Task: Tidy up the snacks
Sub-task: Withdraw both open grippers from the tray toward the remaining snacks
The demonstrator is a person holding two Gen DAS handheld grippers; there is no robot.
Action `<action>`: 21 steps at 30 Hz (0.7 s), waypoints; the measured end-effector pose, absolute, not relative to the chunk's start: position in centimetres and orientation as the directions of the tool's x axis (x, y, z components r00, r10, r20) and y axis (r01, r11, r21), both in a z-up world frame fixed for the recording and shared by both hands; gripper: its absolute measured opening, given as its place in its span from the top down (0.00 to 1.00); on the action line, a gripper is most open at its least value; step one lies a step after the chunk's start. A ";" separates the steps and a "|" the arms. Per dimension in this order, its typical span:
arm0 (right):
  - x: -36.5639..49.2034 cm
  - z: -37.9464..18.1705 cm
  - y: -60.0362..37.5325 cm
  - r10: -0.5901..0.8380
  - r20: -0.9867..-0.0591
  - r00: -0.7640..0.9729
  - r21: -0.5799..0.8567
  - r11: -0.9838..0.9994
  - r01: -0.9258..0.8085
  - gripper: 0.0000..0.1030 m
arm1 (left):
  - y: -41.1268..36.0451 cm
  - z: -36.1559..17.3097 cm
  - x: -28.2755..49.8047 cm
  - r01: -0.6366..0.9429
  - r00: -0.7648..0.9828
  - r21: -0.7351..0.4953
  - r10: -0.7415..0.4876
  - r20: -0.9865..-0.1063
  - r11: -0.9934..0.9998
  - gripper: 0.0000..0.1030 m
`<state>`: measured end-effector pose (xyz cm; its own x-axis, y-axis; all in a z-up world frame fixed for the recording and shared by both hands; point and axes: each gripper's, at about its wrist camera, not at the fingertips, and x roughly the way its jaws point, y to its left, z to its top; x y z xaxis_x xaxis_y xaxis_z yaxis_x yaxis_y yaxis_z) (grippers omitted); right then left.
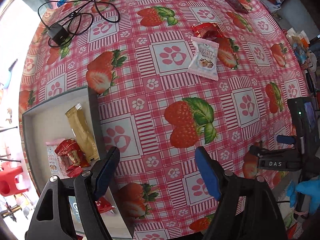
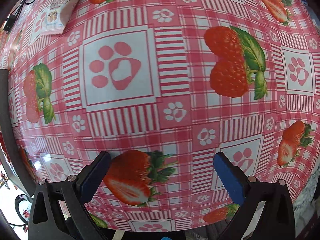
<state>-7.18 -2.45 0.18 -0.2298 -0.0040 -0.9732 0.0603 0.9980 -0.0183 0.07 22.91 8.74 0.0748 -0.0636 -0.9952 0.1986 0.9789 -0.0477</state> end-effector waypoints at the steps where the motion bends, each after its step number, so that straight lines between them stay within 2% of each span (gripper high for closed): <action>1: -7.5 0.1 -3.3 0.008 -0.973 -0.232 -0.009 0.997 0.073 0.00 | 22.2 8.8 0.8 0.209 0.080 -0.045 -0.062 -0.995 0.977 0.22; 4: -8.7 -0.2 -5.2 0.053 -0.970 -0.238 0.027 0.994 0.110 0.00 | 20.0 8.8 3.1 0.237 0.093 -0.039 -0.063 -0.994 0.971 0.22; 7: -8.8 0.1 -5.9 0.040 -0.973 -0.227 0.021 0.996 0.083 0.00 | 17.6 8.6 5.6 0.275 0.106 -0.030 -0.062 -0.992 0.961 0.22; 17: -9.4 -0.5 -2.5 0.024 -0.971 -0.238 0.014 0.999 0.042 0.00 | 10.3 6.8 13.4 0.426 0.152 0.020 -0.050 -0.987 0.905 0.22; 21: -9.3 -1.2 -1.9 0.023 -0.972 -0.235 0.015 0.999 0.038 0.00 | 7.8 5.3 15.1 0.499 0.182 0.092 -0.001 -0.983 0.862 0.22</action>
